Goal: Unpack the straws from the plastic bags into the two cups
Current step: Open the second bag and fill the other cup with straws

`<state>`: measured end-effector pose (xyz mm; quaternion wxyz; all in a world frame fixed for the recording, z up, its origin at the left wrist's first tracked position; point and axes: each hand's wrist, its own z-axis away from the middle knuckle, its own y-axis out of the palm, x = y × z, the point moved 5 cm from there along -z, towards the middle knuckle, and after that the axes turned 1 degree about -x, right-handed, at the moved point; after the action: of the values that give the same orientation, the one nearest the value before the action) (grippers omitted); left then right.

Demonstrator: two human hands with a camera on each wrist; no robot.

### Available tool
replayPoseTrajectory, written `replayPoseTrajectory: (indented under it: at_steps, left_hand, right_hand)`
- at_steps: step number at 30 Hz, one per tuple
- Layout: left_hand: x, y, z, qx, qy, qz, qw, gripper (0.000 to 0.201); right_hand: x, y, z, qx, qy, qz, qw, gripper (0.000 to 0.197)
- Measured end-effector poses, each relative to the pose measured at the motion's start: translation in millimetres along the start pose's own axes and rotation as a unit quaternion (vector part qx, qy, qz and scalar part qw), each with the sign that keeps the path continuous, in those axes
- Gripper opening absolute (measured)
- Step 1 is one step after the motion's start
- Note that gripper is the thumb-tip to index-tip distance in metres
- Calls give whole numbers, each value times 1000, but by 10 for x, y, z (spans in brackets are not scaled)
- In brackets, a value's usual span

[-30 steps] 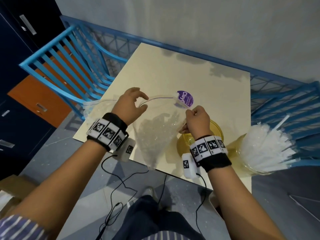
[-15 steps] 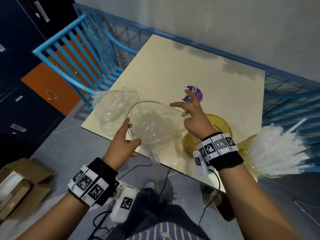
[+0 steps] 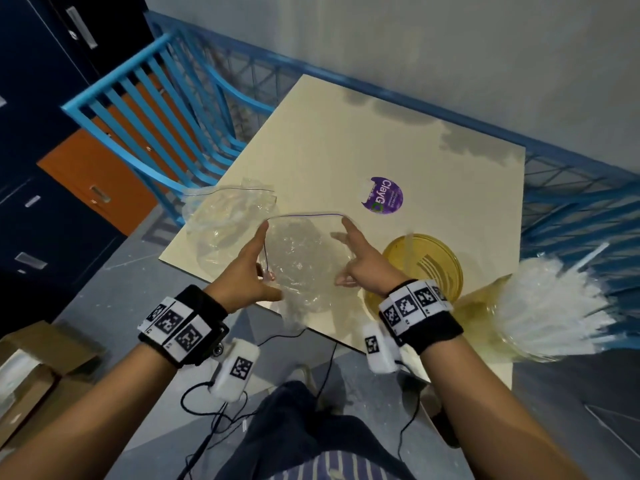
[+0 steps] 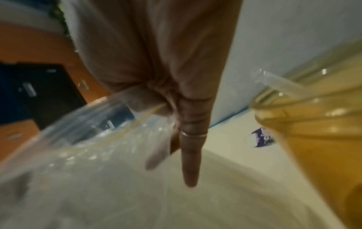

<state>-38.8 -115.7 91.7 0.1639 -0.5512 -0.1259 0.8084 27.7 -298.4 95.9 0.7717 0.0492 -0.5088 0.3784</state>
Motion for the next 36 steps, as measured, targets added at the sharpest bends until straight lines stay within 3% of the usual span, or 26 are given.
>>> replayPoseTrajectory:
  at_steps: [4,7,10,18,23,27,31,36]
  left_hand:
    - [-46,-10,-102,-1,52,5,999,115]
    - [9,101,-105,19,94,-14,995,110]
    - [136,262,-137,41,87,-46,994,114]
    - [131,226,-296,41,78,-58,994,131]
    - [158,260,-395,14,64,-34,997,128]
    - [208,218,-453,-46,105,41,993,122]
    - [481,367,-497,-39,75,23,996,125]
    - [569,379,-525,-69,40,81,994,121]
  right_hand:
    - [-92,10,84,-77,-71,-168,980,98]
    - [-378,60,84,-100,-31,-232,967,103]
    - [-541,168,42,-95,-4,-218,971,109]
    - [-414,50,38,-96,-84,-173,977,110]
    - [-513,7,-65,-125,-48,-193,972,84]
    - [-425,-63,-57,-162,-73,-258,950,89]
    - [-520,170,-128,-171,11,-240,956,80]
    - [-543,200,-237,-195,-6,-243,950,70]
